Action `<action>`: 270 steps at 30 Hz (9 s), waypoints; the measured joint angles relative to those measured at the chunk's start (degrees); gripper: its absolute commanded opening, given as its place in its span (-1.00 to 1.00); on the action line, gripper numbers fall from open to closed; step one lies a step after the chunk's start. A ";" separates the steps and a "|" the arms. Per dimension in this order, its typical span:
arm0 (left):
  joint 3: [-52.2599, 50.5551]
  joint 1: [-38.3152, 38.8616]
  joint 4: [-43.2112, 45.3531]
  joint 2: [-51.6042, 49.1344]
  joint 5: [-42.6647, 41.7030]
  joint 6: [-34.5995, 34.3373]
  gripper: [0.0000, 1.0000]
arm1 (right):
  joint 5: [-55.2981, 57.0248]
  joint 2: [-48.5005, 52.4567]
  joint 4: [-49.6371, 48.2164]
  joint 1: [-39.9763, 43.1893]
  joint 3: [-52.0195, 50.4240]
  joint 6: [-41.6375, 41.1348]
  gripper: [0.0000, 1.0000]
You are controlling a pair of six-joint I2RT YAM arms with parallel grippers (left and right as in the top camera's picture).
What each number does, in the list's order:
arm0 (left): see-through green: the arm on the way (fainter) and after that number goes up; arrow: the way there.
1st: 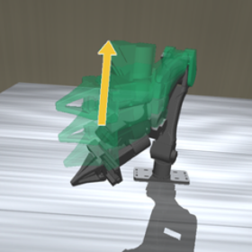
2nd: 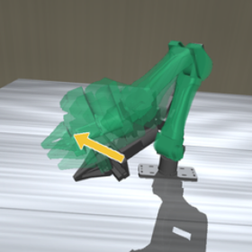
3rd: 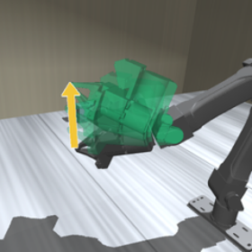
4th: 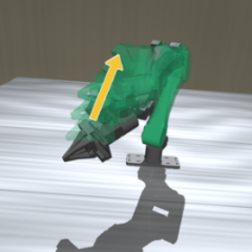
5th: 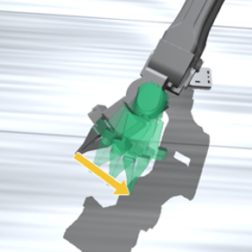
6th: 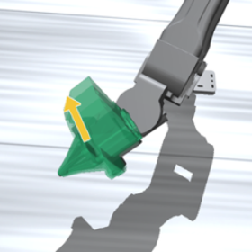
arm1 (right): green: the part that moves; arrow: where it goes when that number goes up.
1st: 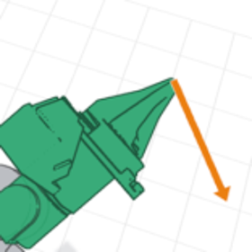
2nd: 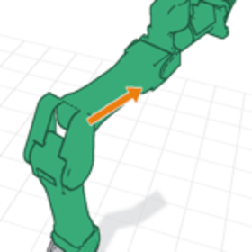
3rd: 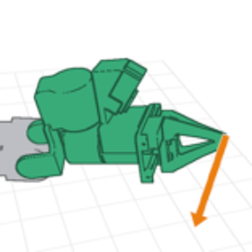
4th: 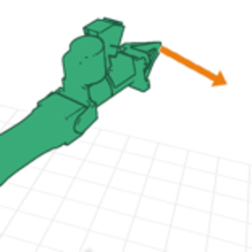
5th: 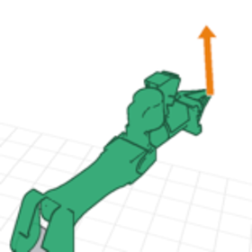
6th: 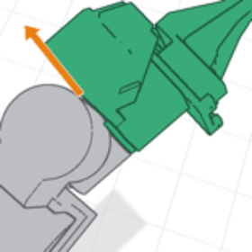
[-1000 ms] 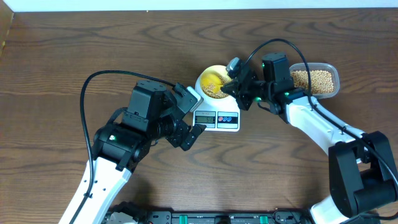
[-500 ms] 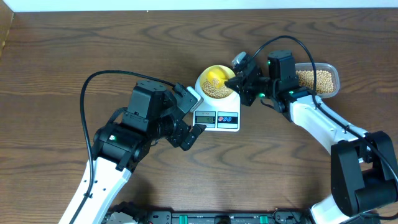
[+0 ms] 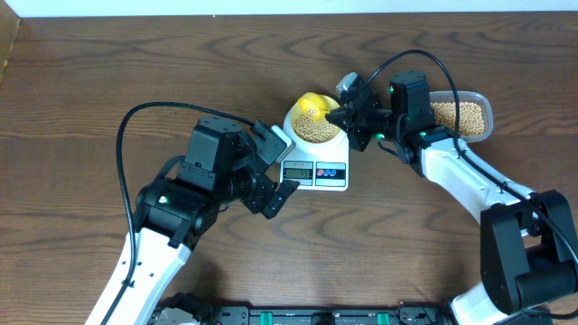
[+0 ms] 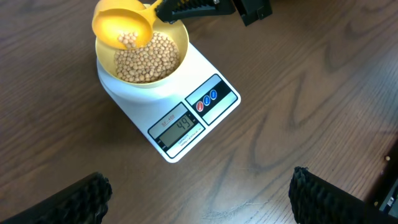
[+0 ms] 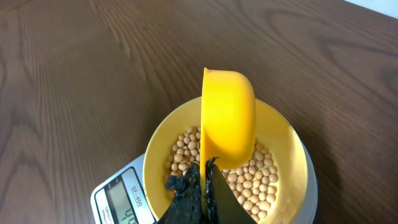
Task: Scoop item into bowl and weigh 50g on scale
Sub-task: 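Hold the scoop over the bowl, tipping out beans until scale reads 50, then carry the scoop right back to the soybean tub, then lower the scoop into the tub and lay it on the beans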
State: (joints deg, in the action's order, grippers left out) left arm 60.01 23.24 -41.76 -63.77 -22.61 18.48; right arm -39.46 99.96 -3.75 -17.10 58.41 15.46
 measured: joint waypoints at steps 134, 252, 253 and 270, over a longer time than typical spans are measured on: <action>0.00 0.00 0.00 0.00 0.00 0.00 0.87 | -7.56 -7.48 4.76 26.45 0.00 -27.34 -0.98; 0.00 0.00 0.00 0.00 0.00 0.00 0.87 | 28.39 -11.52 26.67 27.30 0.00 -52.70 -0.37; 0.00 0.00 0.00 0.00 0.00 0.00 0.87 | 28.63 -11.52 27.12 27.30 0.00 -52.17 -0.30; 0.00 0.00 -0.02 0.00 0.00 0.00 0.87 | 30.56 -11.52 29.27 27.30 0.00 -50.60 0.98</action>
State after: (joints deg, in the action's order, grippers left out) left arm 60.01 23.24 -41.78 -63.77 -22.61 18.48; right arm -8.91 88.44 25.52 10.20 58.41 -35.14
